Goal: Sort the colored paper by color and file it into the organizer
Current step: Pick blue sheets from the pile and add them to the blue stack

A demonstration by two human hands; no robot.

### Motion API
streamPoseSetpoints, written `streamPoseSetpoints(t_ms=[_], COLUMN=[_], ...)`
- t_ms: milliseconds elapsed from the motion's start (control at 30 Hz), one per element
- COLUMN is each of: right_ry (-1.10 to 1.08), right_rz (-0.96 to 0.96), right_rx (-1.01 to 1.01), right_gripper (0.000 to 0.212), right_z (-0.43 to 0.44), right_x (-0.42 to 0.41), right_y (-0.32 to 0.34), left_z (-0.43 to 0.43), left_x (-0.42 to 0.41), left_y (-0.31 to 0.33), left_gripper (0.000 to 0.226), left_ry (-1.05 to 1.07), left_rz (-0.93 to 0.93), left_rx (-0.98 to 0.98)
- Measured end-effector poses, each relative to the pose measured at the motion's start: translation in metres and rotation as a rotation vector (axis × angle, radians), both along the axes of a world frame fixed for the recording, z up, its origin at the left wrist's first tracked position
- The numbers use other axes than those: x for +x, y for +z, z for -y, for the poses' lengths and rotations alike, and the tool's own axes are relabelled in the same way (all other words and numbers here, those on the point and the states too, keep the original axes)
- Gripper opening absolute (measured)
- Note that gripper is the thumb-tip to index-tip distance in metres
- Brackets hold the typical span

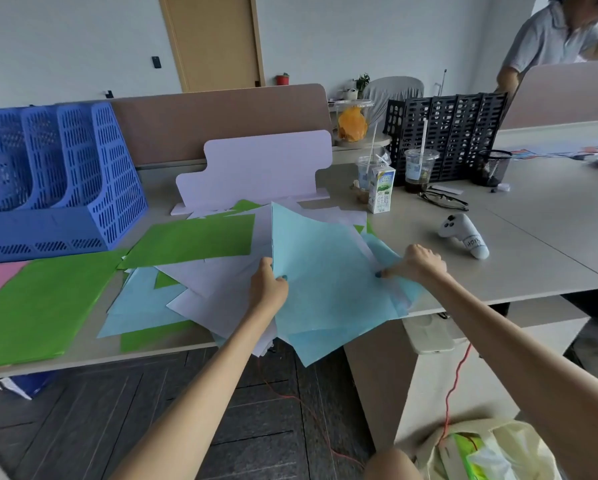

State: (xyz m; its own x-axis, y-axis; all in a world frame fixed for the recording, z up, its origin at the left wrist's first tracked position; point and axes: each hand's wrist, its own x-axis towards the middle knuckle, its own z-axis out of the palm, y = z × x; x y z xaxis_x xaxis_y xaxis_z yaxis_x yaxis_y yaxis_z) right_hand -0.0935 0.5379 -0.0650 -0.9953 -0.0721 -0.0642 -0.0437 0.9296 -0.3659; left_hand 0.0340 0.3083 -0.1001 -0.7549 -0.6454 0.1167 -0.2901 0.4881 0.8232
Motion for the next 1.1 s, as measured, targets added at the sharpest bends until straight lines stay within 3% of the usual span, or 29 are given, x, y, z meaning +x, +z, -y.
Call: streamPoseSetpoints(t_ms=[133, 233, 300, 367, 433, 533, 667, 767, 867, 1100], right_ry=[-0.055, -0.082, -0.102, -0.163, -0.215, -0.181, -0.104, -0.017, -0.004, 0.082], right_rz=[0.082, -0.022, -0.168, -0.215, -0.112, 0.207, 0.274, 0.212, 0.021, -0.44], right_rx=[-0.336, -0.486, -0.561, -0.849, -1.134, -1.436, -1.294, -1.247, -1.044, -0.726], right_gripper=[0.039, 0.016, 0.016, 0.022, 0.03, 0.049, 0.069, 0.051, 0.015, 0.02], right_z=[-0.003, -0.006, -0.007, -0.006, -0.003, -0.001, -0.006, -0.004, 0.0, 0.01], right_x=[-0.009, -0.011, -0.012, -0.011, -0.005, 0.01, 0.022, 0.035, 0.044, 0.065], right_y=[0.0, 0.002, 0.004, 0.01, 0.013, 0.009, -0.014, -0.025, -0.025, 0.028], left_z=[0.0, 0.001, 0.002, 0.003, 0.005, 0.005, 0.002, 0.003, 0.005, 0.02], left_x=[-0.002, 0.0, 0.002, 0.004, 0.006, 0.006, 0.009, 0.011, 0.011, 0.019], left_y=[-0.004, -0.005, -0.005, -0.006, -0.007, -0.007, -0.005, -0.005, -0.004, 0.01], left_gripper=[0.019, 0.018, 0.017, 0.016, 0.015, 0.018, 0.017, 0.017, 0.021, 0.044], left_ry=[0.016, 0.02, 0.021, 0.038, 0.057, 0.055, 0.04, 0.025, 0.0, -0.035], left_rz=[-0.001, -0.03, -0.066, -0.091, -0.096, -0.097, -0.112, -0.15, -0.203, -0.239], left_rx=[0.013, 0.034, 0.044, 0.044, 0.053, 0.073, 0.079, 0.122, 0.17, 0.196])
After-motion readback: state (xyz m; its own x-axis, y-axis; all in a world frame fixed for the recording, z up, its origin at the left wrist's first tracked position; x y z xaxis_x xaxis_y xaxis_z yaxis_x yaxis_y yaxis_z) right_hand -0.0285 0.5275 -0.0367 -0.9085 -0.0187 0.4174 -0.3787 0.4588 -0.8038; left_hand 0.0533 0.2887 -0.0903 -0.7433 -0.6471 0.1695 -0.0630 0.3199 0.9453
